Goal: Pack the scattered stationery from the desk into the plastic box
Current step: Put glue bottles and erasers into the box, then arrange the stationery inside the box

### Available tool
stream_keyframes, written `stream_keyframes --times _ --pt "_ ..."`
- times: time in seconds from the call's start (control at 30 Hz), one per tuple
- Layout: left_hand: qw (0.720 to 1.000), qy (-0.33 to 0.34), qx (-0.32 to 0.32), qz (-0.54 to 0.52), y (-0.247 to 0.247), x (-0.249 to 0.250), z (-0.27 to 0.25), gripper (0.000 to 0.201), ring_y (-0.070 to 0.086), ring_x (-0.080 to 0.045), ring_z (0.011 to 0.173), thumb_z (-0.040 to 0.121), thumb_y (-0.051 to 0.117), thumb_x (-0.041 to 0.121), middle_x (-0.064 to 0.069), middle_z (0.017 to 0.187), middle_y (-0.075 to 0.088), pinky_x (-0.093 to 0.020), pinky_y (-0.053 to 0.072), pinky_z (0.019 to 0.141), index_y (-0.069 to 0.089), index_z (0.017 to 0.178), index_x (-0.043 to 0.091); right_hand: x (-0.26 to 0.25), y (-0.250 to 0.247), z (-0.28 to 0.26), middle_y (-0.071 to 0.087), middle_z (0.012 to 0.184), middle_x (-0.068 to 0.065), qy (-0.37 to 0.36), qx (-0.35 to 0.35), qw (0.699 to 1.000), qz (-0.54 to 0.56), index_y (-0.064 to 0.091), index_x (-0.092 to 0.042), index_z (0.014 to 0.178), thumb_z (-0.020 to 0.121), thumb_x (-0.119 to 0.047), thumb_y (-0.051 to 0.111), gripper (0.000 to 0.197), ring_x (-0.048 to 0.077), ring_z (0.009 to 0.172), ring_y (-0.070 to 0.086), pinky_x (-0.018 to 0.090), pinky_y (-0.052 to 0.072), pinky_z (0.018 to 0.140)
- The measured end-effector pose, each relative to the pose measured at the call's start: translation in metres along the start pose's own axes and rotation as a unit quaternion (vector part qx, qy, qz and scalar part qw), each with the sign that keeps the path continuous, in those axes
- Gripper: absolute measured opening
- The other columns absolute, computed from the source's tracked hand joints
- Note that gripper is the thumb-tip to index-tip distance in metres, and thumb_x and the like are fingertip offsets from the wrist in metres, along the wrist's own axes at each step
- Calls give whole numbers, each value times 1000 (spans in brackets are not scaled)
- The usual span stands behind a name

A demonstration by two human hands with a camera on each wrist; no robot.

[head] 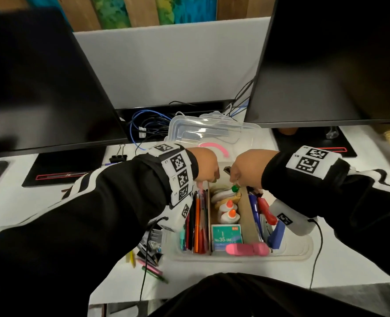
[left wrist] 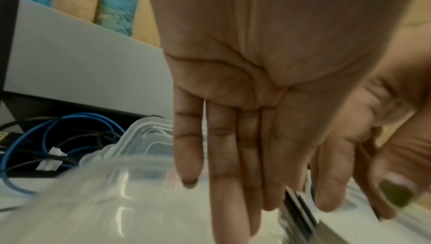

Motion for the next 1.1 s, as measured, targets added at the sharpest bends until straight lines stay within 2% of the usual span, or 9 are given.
stream_keyframes --times 0.13,0.2,0.33,0.43,0.57,0.7,0.83,0.93,1.1 --pt "994 14 74 -76 -18 -21 -35 24 66 -15 76 93 48 17 2 107 69 -29 49 85 67 108 15 -27 -33 -18 55 131 1 -3 41 999 -10 55 -14 130 97 -27 45 37 18 122 49 25 34 101" --pt "986 27 128 -103 -28 -39 -60 21 66 -12 71 92 48 17 4 97 71 -23 48 75 69 93 21 -48 -53 -28 60 123 -1 -5 62 998 -14 60 -16 124 96 -32 46 35 18 112 54 24 39 88" --pt "971 0 188 -148 -26 -105 -114 20 66 -9 66 88 52 17 9 76 69 -19 45 63 70 93 24 -93 -83 -35 65 109 -3 -20 88 996 13 66 -19 110 93 -37 49 30 15 86 52 20 34 61" --pt "962 -49 220 -155 -10 -157 -142 20 62 -8 62 86 54 15 12 65 63 -18 46 59 71 93 21 -125 -94 -32 67 103 -2 -32 112 993 34 67 -18 103 92 -33 50 25 15 85 54 23 39 71" --pt "948 -112 220 -201 40 -218 -164 17 60 -9 67 87 54 13 5 79 64 -16 48 59 69 89 22 -171 -93 -16 67 97 -2 -51 130 985 102 68 -17 97 90 -27 54 18 15 80 55 24 42 72" --pt "946 -156 207 -195 97 -262 -169 15 60 -13 82 86 55 21 6 87 63 -27 50 77 67 83 30 -208 -72 7 66 102 0 -48 123 983 127 67 -16 98 91 -27 52 19 19 94 58 25 41 77" --pt "934 -169 190 -249 157 -291 -160 16 63 -13 79 86 55 14 4 94 62 -30 53 75 66 83 26 -243 -28 34 65 114 2 -43 66 991 113 64 -16 94 92 -30 52 19 19 119 51 28 41 98" --pt "933 -150 218 -246 182 -295 -152 13 52 -7 79 85 61 18 7 99 53 -17 39 73 64 96 25 -262 10 49 62 115 6 -33 4 994 100 62 -10 109 93 -27 50 26 24 110 56 28 43 86" --pt "919 -163 238 -268 203 -287 -136 30 43 -10 88 83 65 35 8 104 43 -24 41 80 52 108 24 -266 53 70 45 125 8 51 -12 985 166 49 -13 124 89 -15 54 35 27 110 55 35 48 91"
Point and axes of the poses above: each hand's wrist, its own z-axis towards the middle knuckle, its own y-axis out of the palm, x = y × z, the point moved 8 cm from there along z, towards the middle knuckle
